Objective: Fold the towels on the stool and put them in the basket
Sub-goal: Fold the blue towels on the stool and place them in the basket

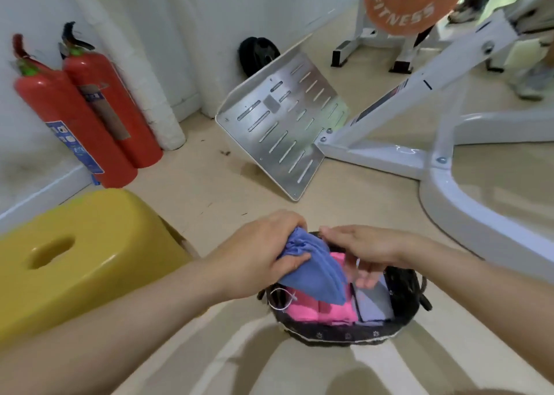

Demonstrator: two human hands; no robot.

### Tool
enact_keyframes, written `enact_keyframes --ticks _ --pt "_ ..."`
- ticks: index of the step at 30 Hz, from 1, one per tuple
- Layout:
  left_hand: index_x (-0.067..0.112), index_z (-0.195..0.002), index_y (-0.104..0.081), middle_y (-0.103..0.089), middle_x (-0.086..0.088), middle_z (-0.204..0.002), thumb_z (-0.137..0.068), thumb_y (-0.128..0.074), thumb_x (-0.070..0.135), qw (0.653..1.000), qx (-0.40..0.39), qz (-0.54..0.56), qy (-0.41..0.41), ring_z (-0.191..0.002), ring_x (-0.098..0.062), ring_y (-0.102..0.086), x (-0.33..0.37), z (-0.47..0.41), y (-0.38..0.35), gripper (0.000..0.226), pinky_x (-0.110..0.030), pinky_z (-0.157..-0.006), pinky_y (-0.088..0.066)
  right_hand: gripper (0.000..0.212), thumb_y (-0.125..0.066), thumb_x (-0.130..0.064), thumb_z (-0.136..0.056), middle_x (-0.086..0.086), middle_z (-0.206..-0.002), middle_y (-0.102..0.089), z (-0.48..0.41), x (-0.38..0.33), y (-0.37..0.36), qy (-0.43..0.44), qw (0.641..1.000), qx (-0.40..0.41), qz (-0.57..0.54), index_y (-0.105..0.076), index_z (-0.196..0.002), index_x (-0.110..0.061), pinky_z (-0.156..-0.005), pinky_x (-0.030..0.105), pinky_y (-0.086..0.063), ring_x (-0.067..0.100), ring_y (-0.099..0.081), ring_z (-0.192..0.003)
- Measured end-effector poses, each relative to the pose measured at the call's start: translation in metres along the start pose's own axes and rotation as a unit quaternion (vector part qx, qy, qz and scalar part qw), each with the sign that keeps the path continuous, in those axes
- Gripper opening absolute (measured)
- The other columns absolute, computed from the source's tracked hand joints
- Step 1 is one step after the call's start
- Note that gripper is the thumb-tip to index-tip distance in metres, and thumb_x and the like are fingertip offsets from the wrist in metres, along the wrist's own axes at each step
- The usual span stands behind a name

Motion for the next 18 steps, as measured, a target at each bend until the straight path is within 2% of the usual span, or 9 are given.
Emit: enact_keyframes --ticks 2,4,6,8,9,11,13,15,18 --pt "0.025 -0.104 -0.046 -0.049 0.005 -0.095 -0.088 -0.057 0.038 0.993 0.009 -0.098 -0.063 -0.083 -0.015 -0.047 0.015 -0.010 -0.015 0.023 -0.029 -0.063 -0.039 0.069 -0.014 -0.082 -0.080 0.027 -0.093 -0.070 0.001 0.030 -0.022 -0.081 0.980 -0.102 -0.149 -0.039 -0.122 -0.034 -0.059 0.031 -0.057 0.033 -0.071 -0.070" --pt "0.022 -0.096 -0.049 -0.050 0.002 -0.085 -0.079 -0.060 0.031 0.974 0.009 -0.190 -0.124 -0.072 -0.020 -0.049 0.030 -0.014 -0.033 0.022 -0.027 -0.049 -0.035 0.081 -0.009 -0.089 -0.070 0.034 -0.107 -0.065 -0.004 0.046 -0.032 -0.099 0.960 -0.146 -0.219 -0.043 -0.116 -0.032 -0.068 0.036 -0.058 0.044 -0.069 -0.088" --pt "0.018 -0.089 -0.054 -0.050 -0.001 -0.077 -0.072 -0.059 0.015 0.958 0.018 -0.225 -0.176 -0.064 -0.022 -0.047 0.041 -0.018 -0.052 0.017 -0.028 -0.042 -0.034 0.092 -0.013 -0.092 -0.067 0.031 -0.108 -0.064 -0.017 0.059 -0.039 -0.090 0.930 -0.179 -0.308 -0.051 -0.120 -0.027 -0.075 0.039 -0.056 0.045 -0.067 -0.092" --pt "0.018 -0.089 -0.049 -0.050 0.000 -0.072 -0.071 -0.054 0.006 0.948 0.021 -0.241 -0.207 -0.060 -0.020 -0.045 0.045 -0.017 -0.071 0.023 -0.030 -0.040 -0.038 0.093 -0.027 -0.091 -0.070 0.022 -0.102 -0.057 -0.031 0.060 -0.037 -0.053 0.891 -0.176 -0.415 -0.059 -0.123 -0.022 -0.079 0.041 -0.052 0.033 -0.062 -0.081" --pt "0.019 -0.091 -0.045 -0.049 0.001 -0.071 -0.070 -0.053 0.003 0.940 0.018 -0.262 -0.219 -0.059 -0.019 -0.044 0.044 -0.016 -0.082 0.028 -0.029 -0.041 -0.038 0.088 -0.034 -0.088 -0.073 0.018 -0.098 -0.056 -0.037 0.060 -0.033 -0.040 0.882 -0.158 -0.442 -0.062 -0.119 -0.018 -0.077 0.040 -0.052 0.027 -0.059 -0.075" --pt "0.019 -0.096 -0.046 -0.048 0.002 -0.073 -0.069 -0.051 0.002 0.925 0.004 -0.297 -0.238 -0.058 -0.018 -0.042 0.040 -0.012 -0.109 0.032 -0.029 -0.043 -0.038 0.062 -0.048 -0.068 -0.085 0.010 -0.080 -0.064 -0.050 0.063 -0.023 -0.035 0.895 -0.075 -0.438 -0.065 -0.105 -0.012 -0.072 0.035 -0.054 0.021 -0.061 -0.065" --pt "0.017 -0.093 -0.053 -0.048 0.000 -0.074 -0.070 -0.050 0.000 0.932 -0.009 -0.284 -0.224 -0.059 -0.018 -0.040 0.030 -0.010 -0.132 0.029 -0.029 -0.046 -0.038 0.034 -0.061 -0.038 -0.090 0.009 -0.085 -0.071 -0.068 0.070 -0.010 -0.016 0.910 0.031 -0.414 -0.061 -0.111 -0.012 -0.073 0.039 -0.056 0.020 -0.066 -0.072" --pt "0.017 -0.087 -0.057 -0.048 0.000 -0.073 -0.070 -0.046 0.000 0.948 -0.010 -0.258 -0.187 -0.059 -0.018 -0.040 0.020 -0.011 -0.150 0.026 -0.028 -0.047 -0.037 0.034 -0.068 -0.019 -0.087 0.011 -0.103 -0.071 -0.083 0.076 -0.001 0.007 0.912 0.107 -0.397 -0.058 -0.119 -0.011 -0.080 0.039 -0.058 0.023 -0.069 -0.089" --pt "0.016 -0.090 -0.057 -0.049 -0.001 -0.074 -0.070 -0.044 0.003 0.960 -0.027 -0.240 -0.142 -0.061 -0.019 -0.042 0.005 -0.014 -0.176 0.027 -0.029 -0.047 -0.038 0.030 -0.070 -0.005 -0.083 0.012 -0.084 -0.066 -0.089 0.074 0.009 0.044 0.923 0.198 -0.327 -0.058 -0.110 -0.005 -0.058 0.018 -0.052 0.018 -0.062 -0.070"
Point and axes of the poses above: each hand's wrist, its own z-axis away from the middle knuckle, its own y-axis out of the back of the hand, x = y × z, the point moved 8 cm from there along -z, towards the middle knuckle
